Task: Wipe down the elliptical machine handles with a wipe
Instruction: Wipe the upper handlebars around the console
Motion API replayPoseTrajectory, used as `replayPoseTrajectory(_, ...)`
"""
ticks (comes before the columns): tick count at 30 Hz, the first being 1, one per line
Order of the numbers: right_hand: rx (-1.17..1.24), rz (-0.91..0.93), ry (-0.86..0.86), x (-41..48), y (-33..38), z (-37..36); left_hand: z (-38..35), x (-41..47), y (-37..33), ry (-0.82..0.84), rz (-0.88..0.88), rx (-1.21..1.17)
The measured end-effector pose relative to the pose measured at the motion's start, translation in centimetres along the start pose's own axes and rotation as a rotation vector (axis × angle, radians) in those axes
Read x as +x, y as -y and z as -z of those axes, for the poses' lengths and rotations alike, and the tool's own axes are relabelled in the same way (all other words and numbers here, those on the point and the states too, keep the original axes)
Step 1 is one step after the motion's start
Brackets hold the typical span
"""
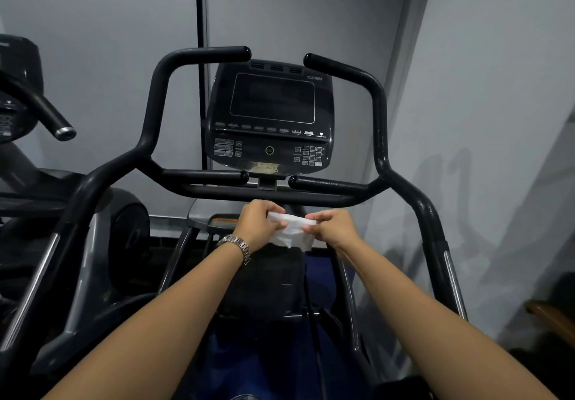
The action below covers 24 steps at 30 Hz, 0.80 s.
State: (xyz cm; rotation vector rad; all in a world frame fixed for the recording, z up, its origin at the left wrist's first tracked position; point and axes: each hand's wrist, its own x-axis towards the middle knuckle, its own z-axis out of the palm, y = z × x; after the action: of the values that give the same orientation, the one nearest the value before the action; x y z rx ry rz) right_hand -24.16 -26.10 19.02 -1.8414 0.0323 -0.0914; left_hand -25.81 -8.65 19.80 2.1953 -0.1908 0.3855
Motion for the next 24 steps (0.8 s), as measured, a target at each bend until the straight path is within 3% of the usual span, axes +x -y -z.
replayPoseTrajectory(7,-0.118,0.133,-0.163,-0.5,1.5,0.8,-0.1,0.2,-2.6,-0.114,0.021,0.124)
replayPoseTrajectory(10,-0.099,0.158,-0.123,-1.1,1.9,1.7,-0.1,0.1,-3.2,-0.081,0.002,0.047)
replayPoseTrajectory(15,0.363,-0.027,0.072,-2.0,2.1,3.5,0.0,0.0,-4.1,0.077,0.109,-0.390)
replayPoseTrajectory(19,0.774,-0.166,0.256,-4.1,2.2,3.9,-1.3,-0.6,-5.2,0.148,0.179,-0.609)
replayPoseTrajectory(21,0.822,-0.178,0.309,-4.6,2.0,3.7,-2.2,-0.8,-5.6,0.129,0.186,-0.637)
replayPoseTrajectory(24,0.766,-0.217,0.243,-4.7,1.7,3.3,-3.3,-0.9,-5.4,0.051,0.175,-0.599)
